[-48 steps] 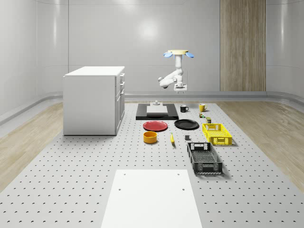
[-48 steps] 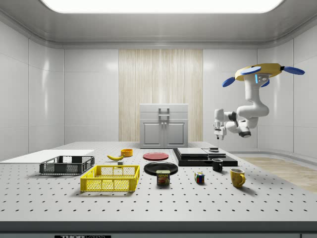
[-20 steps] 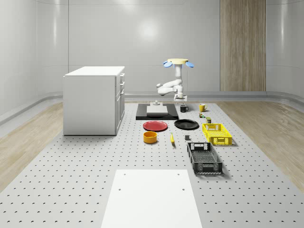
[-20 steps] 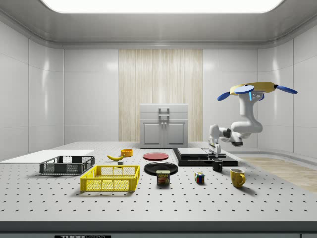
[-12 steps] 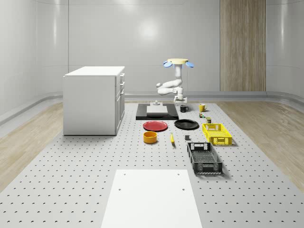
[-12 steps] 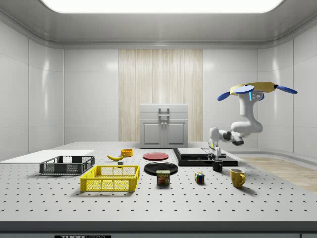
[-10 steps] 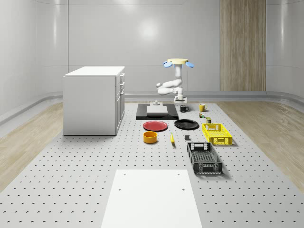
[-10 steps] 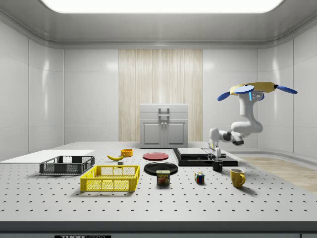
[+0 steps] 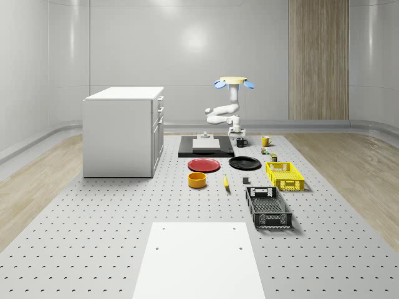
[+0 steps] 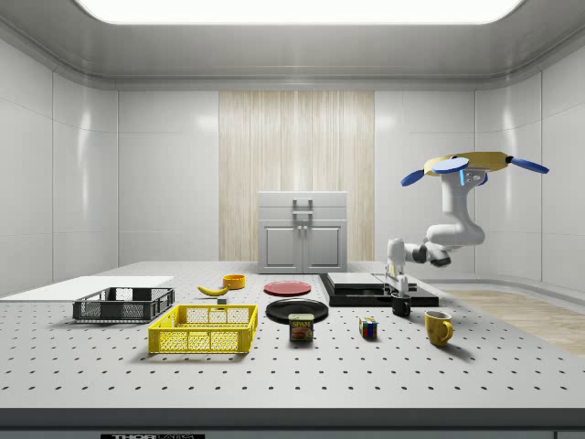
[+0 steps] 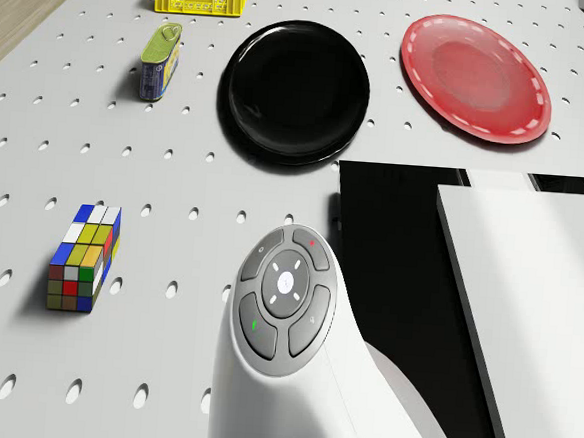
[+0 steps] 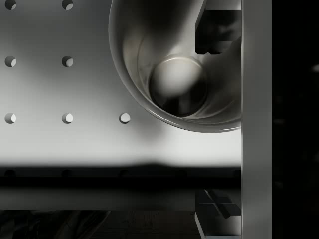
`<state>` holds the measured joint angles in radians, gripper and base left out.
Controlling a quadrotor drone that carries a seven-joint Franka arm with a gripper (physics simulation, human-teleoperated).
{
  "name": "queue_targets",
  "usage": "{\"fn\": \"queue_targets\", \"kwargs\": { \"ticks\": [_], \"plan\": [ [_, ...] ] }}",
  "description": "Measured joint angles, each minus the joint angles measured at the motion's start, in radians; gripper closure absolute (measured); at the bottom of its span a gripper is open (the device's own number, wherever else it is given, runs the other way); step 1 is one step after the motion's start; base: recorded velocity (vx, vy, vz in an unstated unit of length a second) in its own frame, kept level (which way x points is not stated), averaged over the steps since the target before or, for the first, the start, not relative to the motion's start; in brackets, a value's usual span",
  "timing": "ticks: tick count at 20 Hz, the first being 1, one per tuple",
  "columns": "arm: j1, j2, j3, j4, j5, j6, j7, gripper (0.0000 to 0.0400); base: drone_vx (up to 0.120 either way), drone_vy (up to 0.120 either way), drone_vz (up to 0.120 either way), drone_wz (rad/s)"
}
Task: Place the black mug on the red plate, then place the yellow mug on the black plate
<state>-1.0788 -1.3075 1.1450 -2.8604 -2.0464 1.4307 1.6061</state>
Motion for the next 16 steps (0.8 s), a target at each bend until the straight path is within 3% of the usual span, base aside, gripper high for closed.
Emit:
{"fn": "queue_targets", "kwargs": {
  "ticks": [10, 13, 16],
  "plan": [
    [-0.011, -0.021, -0.015, 0.010, -0.010, 0.028, 0.005, 0.0000, 0.000, 0.000, 0.000, 0.000],
    [-0.017, -0.024, -0.014, 0.014, -0.008, 0.033, 0.007, 0.0141, 0.000, 0.000, 0.000, 0.000],
    [-0.021, -0.028, -0.012, 0.016, -0.006, 0.037, 0.009, 0.0220, 0.000, 0.000, 0.000, 0.000]
  ]
}}
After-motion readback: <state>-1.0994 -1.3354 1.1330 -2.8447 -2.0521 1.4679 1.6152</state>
